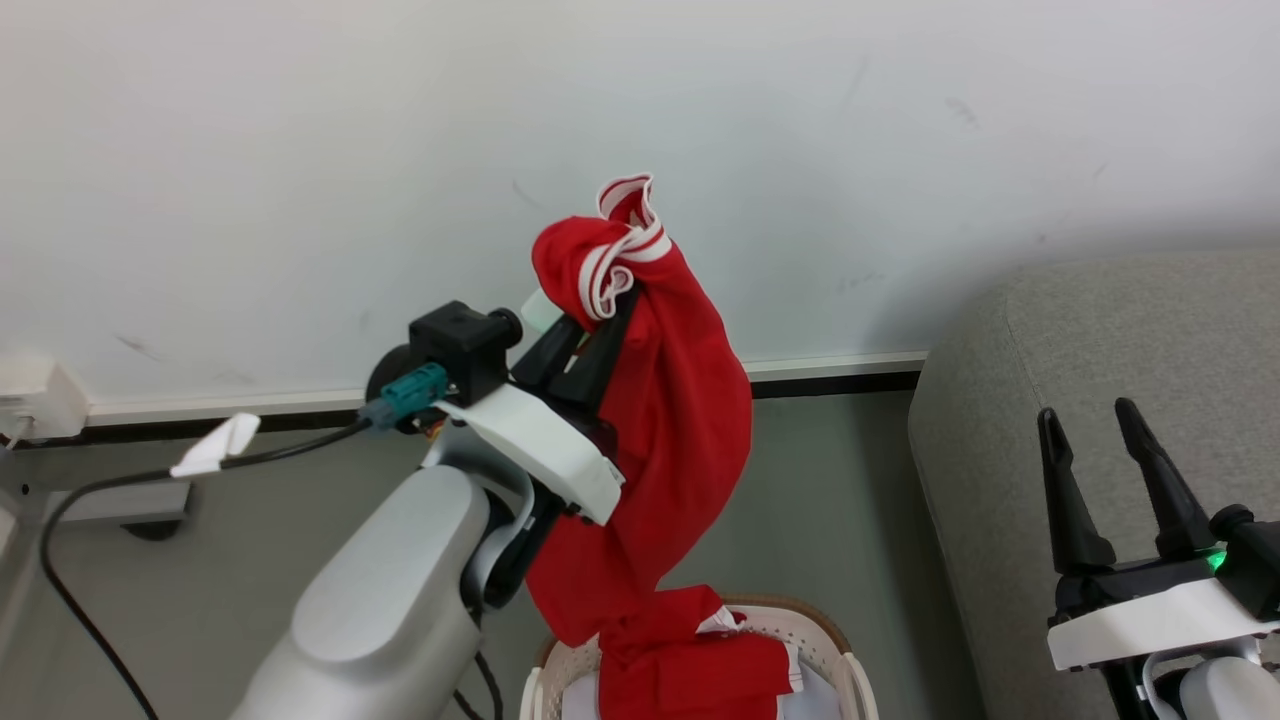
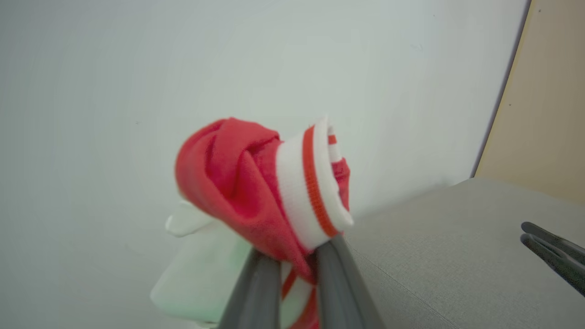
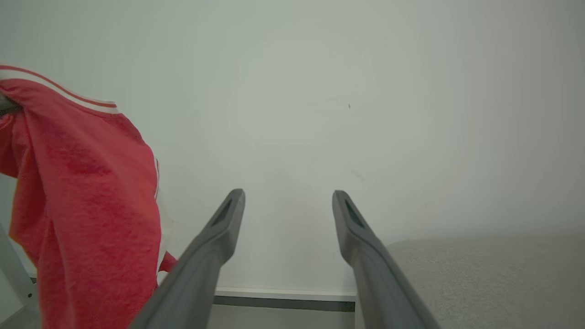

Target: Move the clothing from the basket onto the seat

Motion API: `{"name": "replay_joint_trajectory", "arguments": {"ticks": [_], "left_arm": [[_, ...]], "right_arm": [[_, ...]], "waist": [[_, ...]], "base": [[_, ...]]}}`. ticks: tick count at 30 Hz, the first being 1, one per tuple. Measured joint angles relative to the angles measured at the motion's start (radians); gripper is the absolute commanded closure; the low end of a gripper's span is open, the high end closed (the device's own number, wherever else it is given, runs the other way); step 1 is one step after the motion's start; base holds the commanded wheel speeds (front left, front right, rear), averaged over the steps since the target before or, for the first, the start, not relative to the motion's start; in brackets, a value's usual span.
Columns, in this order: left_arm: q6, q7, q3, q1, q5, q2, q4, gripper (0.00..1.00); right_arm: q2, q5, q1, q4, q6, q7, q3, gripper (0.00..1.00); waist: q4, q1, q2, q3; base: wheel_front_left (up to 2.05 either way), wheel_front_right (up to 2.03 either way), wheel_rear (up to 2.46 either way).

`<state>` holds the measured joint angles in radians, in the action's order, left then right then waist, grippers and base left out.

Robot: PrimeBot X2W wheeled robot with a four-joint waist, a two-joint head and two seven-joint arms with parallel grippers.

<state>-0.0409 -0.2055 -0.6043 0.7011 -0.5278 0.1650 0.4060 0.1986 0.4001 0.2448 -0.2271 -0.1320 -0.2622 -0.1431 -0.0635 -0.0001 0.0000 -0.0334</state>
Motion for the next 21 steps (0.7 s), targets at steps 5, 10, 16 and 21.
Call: {"name": "replay_joint_trajectory", "arguments": {"ticks": [5, 10, 16, 21], "left_arm": [[0.026, 0.028, 0.013, -0.003, -0.002, 0.026, -0.071, 1.00], [0.041, 0.046, 0.012, -0.016, -0.006, 0.032, -0.111, 1.00], [0.043, 0.056, 0.006, -0.019, -0.009, 0.035, -0.131, 1.00], [0.043, 0.065, -0.005, -0.019, -0.009, 0.035, -0.144, 1.00]], "right_arm": [[-0.003, 0.025, -0.001, 0.007, 0.000, 0.000, -0.017, 0.00], [0.010, 0.033, -0.001, 0.012, 0.000, 0.000, -0.054, 0.00], [0.002, 0.139, -0.001, 0.025, 0.000, 0.000, -0.164, 0.00], [0.024, 0.234, 0.024, 0.006, 0.000, 0.000, -0.321, 0.00]], "waist": [[-0.007, 0.0001, 0.0000, 0.003], [-0.005, 0.0000, 0.0000, 0.004], [0.001, 0.0001, 0.0000, 0.010], [0.009, 0.0001, 0.0000, 0.011]], "base": [[0.00, 0.00, 0.00], [0.00, 0.00, 0.00], [0.00, 0.00, 0.00], [0.00, 0.00, 0.00]]}}
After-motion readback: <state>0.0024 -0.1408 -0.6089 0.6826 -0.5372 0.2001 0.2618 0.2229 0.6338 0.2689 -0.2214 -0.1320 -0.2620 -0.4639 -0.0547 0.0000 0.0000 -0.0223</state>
